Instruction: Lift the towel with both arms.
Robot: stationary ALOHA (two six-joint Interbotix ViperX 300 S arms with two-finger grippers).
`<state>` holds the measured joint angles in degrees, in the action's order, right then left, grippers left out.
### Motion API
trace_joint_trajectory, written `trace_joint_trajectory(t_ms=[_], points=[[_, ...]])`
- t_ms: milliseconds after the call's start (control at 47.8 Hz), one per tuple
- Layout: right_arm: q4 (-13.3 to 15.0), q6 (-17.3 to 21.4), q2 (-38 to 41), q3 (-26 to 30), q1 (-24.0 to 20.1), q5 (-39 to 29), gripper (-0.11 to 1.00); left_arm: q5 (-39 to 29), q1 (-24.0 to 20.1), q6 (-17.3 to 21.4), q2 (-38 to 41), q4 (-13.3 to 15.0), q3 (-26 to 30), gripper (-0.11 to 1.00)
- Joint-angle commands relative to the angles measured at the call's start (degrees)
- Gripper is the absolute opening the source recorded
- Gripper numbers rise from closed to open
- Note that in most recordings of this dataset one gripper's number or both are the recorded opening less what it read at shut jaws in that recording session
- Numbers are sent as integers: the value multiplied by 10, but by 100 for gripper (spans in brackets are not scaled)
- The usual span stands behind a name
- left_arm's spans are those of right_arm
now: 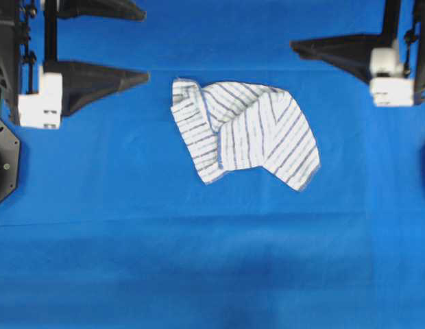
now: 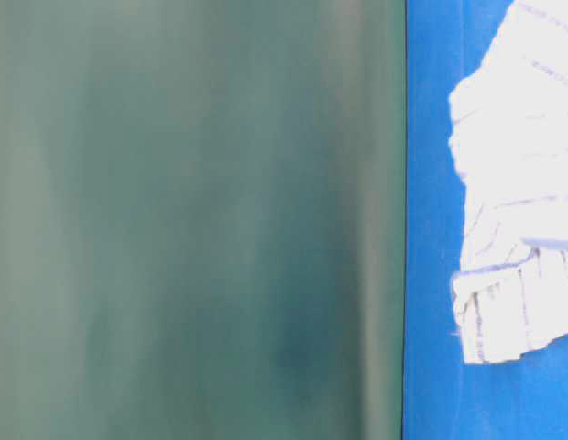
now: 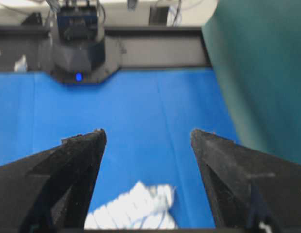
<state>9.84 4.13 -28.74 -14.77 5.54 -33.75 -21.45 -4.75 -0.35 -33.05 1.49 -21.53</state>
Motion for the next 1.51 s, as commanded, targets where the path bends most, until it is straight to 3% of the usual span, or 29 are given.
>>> trace_joint_trajectory(t_ms=[0, 335, 607, 983, 1485], points=[[-1, 5, 0, -27, 1, 6, 69, 11, 11, -1, 9, -1, -14, 93], [-1, 82, 5, -209, 1, 112, 69, 151, 18, -1, 73, -1, -151, 93], [-2, 128, 33, -299, -18, 179, 69, 275, 19, -2, 145, -1, -225, 93], [-3, 167, 173, -329, -52, 239, 69, 345, 24, -1, 308, -1, -235, 93], [-3, 171, 301, -335, -52, 295, 69, 396, 25, -1, 455, 1, -208, 93]])
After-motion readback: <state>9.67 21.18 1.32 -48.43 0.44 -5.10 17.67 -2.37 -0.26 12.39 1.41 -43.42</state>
